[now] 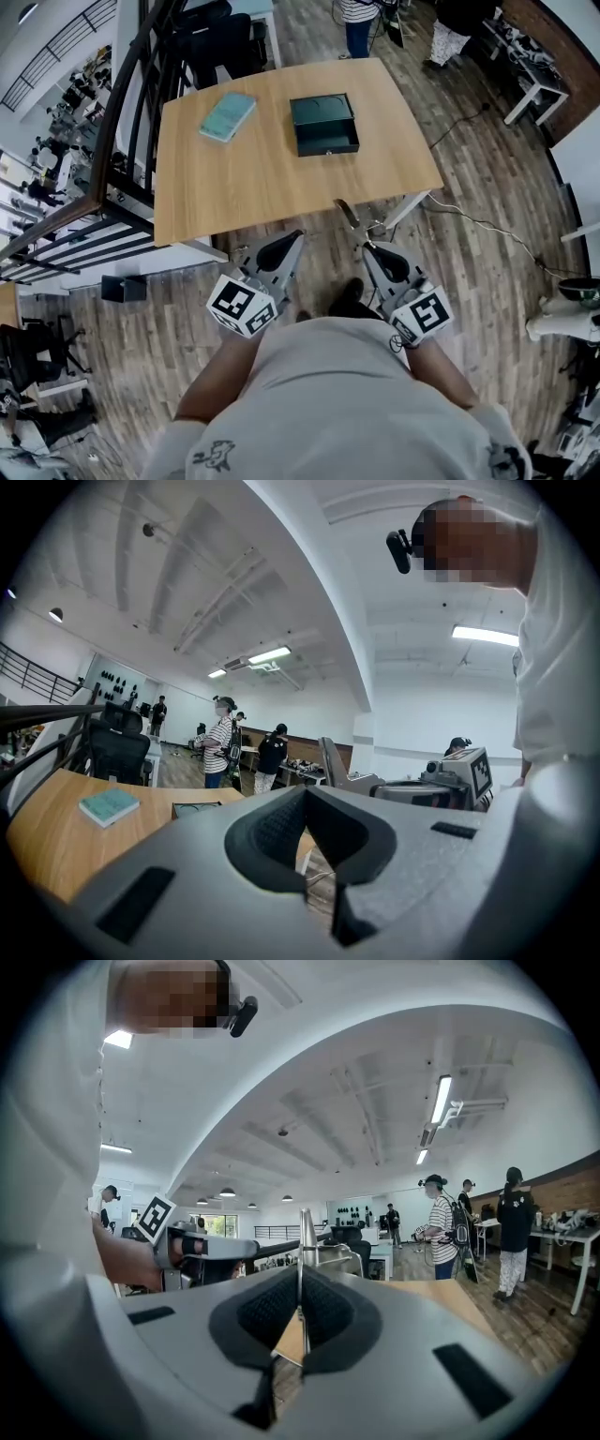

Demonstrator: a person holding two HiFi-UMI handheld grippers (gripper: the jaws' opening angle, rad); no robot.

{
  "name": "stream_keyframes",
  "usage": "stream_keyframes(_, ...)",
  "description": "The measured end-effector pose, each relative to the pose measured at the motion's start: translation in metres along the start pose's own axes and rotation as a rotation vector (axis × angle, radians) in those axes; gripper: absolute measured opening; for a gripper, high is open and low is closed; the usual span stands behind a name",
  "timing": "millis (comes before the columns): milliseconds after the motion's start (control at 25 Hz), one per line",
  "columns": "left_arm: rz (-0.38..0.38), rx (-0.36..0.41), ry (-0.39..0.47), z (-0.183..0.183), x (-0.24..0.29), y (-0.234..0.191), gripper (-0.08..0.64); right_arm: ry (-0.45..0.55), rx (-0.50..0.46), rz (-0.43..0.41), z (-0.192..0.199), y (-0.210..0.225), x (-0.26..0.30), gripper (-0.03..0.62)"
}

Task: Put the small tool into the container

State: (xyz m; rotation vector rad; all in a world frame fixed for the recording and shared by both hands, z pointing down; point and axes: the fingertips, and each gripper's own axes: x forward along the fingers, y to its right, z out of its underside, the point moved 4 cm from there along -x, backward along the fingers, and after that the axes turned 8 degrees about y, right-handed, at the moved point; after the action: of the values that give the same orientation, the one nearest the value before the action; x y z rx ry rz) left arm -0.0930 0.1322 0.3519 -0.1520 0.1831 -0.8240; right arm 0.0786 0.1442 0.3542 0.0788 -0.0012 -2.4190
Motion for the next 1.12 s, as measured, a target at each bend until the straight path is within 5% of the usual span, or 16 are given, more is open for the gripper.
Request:
stream_keyframes(560, -0.014, -0.017, -0.002, 0.018, 0.139, -0.015, 0.006, -0.015, 0.008, -0.053, -0.001, 0.136, 0.014, 0.011)
stream_keyframes(1120, 0.009, -0.026, 0.01, 0.013, 0.178, -0.044, 0.006, -0.01, 0.021, -0.029, 0.001, 0.17, 0.039, 0.011)
